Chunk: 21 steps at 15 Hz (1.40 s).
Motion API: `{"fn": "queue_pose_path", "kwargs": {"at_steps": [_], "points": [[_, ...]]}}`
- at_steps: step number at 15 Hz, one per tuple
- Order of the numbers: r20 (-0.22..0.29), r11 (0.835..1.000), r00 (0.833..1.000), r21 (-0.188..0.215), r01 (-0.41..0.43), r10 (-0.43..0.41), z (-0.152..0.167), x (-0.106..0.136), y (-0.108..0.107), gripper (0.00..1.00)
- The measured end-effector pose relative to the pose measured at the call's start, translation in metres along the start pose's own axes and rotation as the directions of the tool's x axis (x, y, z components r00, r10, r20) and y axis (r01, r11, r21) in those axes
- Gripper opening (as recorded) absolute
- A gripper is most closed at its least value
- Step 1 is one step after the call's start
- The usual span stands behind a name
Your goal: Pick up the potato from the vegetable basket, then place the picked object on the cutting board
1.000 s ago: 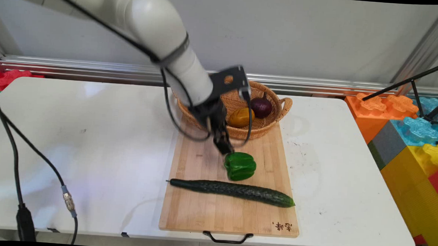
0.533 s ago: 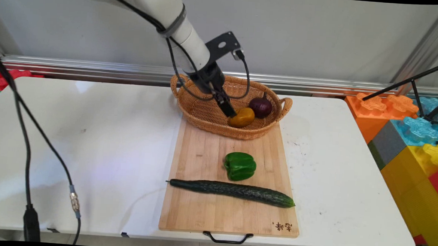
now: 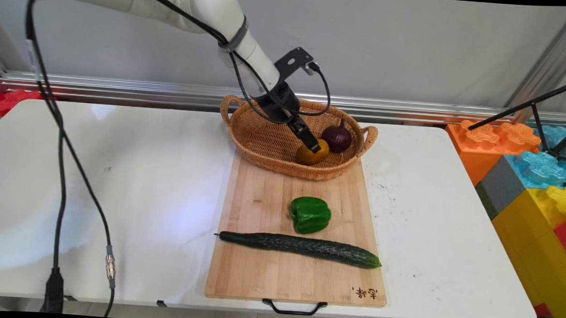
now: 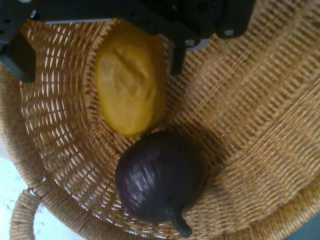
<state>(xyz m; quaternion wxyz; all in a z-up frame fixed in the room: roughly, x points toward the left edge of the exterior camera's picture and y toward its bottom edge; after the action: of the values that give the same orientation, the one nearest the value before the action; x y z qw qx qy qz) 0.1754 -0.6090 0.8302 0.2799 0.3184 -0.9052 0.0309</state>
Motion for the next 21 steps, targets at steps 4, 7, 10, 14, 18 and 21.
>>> {"fn": "queue_pose_path", "kwargs": {"at_steps": [4,7,10,14,18,21], "points": [[-0.026,0.998,0.999,-0.047,0.031,-0.032,0.024,0.0,-0.011,1.0],[-0.035,0.997,0.998,-0.071,0.042,-0.045,0.039,-0.003,-0.016,1.0],[-0.042,0.996,0.998,-0.079,0.042,-0.045,0.05,-0.006,-0.02,1.0],[-0.048,0.997,0.998,-0.071,0.035,-0.038,0.06,-0.01,-0.024,1.0],[-0.053,0.998,0.998,-0.054,0.021,-0.024,0.062,-0.011,-0.026,0.0],[-0.056,0.999,0.998,-0.037,0.021,-0.023,0.059,-0.011,-0.024,0.0]]}}
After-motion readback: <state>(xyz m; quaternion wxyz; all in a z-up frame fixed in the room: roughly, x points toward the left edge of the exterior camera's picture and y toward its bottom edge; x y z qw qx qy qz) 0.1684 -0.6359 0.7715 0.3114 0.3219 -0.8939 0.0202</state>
